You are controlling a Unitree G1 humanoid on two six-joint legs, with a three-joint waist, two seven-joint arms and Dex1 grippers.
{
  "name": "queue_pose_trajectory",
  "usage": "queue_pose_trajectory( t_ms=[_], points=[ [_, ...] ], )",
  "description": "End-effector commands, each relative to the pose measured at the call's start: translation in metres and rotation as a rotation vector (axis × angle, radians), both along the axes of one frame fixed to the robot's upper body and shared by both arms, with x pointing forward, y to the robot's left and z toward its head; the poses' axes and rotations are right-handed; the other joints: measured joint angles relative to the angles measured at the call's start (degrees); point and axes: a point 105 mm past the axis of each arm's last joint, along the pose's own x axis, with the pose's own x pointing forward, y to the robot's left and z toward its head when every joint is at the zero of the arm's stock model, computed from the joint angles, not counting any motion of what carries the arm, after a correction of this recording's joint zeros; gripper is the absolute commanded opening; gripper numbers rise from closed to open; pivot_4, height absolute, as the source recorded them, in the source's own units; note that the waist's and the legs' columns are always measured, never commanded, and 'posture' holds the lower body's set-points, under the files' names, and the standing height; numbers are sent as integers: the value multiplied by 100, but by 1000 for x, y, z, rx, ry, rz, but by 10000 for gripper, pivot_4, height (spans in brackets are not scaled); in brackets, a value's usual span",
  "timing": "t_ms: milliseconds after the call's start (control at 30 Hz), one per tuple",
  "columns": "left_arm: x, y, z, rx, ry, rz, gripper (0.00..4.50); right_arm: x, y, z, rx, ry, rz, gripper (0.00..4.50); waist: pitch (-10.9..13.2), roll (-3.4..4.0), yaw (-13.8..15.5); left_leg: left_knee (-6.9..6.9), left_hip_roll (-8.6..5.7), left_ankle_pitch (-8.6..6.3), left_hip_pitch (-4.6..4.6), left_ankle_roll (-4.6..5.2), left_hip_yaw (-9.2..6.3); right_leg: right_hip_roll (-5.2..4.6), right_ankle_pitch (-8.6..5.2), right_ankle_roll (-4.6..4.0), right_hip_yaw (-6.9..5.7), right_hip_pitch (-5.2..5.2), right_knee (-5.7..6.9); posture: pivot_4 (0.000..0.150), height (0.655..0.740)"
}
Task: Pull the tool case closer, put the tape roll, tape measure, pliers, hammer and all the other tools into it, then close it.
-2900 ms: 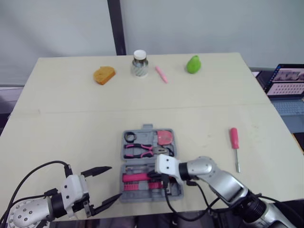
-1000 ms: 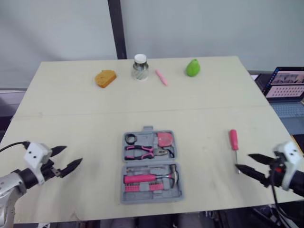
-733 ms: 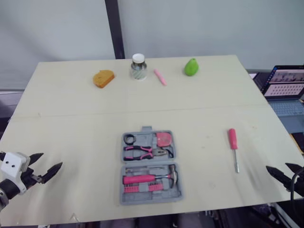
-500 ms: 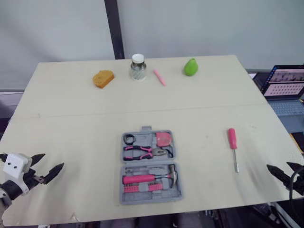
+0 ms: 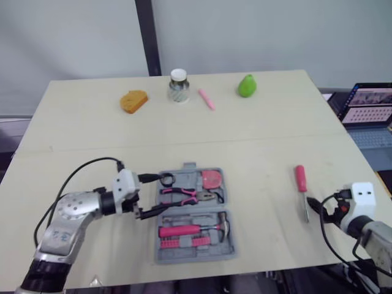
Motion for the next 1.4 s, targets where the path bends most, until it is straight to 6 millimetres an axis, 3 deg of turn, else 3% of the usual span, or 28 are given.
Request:
queue_pose_trajectory(
  t_ms=[33, 167, 333, 733, 833, 1033, 1133, 1200, 1400],
  points=[
    [-6, -34, 8, -14, -39, -151, 45000, 9, 13, 3, -1, -14, 13, 44530, 0, 0, 9, 2, 0, 1, -1, 0, -1, 0, 0, 0, 0, 0, 1, 1500, 7400],
    [-8, -67, 10, -48, -56, -250, 45000, 23, 21, -1, -4, -24, -9, 44530, 0, 0, 17, 10, -3, 2, -4, 2, 0, -1, 2, 3, 2, 2, 1, 1500, 7400],
    [-6, -87, 15, -83, -86, -274, 45000, 36, 23, -5, -18, -25, -50, 44530, 1, 0, 23, 10, -2, 2, -6, 3, -3, -1, 2, 4, -1, 2, 1, 1500, 7400],
    [-5, -96, 19, -95, -110, -276, 45000, 41, 13, -16, -17, 9, -134, 44530, 0, 0, 17, 13, -2, 4, -7, 5, -4, -1, 2, 4, 1, 3, 1, 1500, 7400],
    [-5, -97, 20, -96, -113, -278, 45000, 40, 13, -17, -13, 14, -135, 35595, 0, 1, 24, 15, -2, 4, -7, 5, -4, -1, 2, 4, 1, 4, 1, 1500, 7400],
    [-3, -95, 22, -94, -118, -272, 45000, 35, 10, -17, -16, 17, -148, 5201, 0, 1, 82, 18, -3, 4, -8, 5, -6, -1, 3, 5, 1, 6, 0, 1500, 7400],
    [-3, -88, 20, -89, -111, -249, 45000, 32, 14, -10, -37, 2, -101, 4153, 0, 1, 130, 18, -3, 4, -7, 5, -5, -1, 3, 5, 1, 6, 1, 1500, 7400],
    [-4, -76, 14, -70, -101, -223, 45000, 31, 30, 1, -65, -11, 30, 4153, 4, 9, 132, 16, -3, 4, -7, 5, -6, -1, 3, 5, 0, 5, 0, 1500, 7400],
    [-23, -22, 1, 5, -74, -108, 45000, 14, 107, 40, -220, 48, 601, 4153, 31, 49, -20, 10, 1, 4, -6, 5, -1, 0, 2, 5, 6, -3, 0, 1500, 7400]
  ],
)
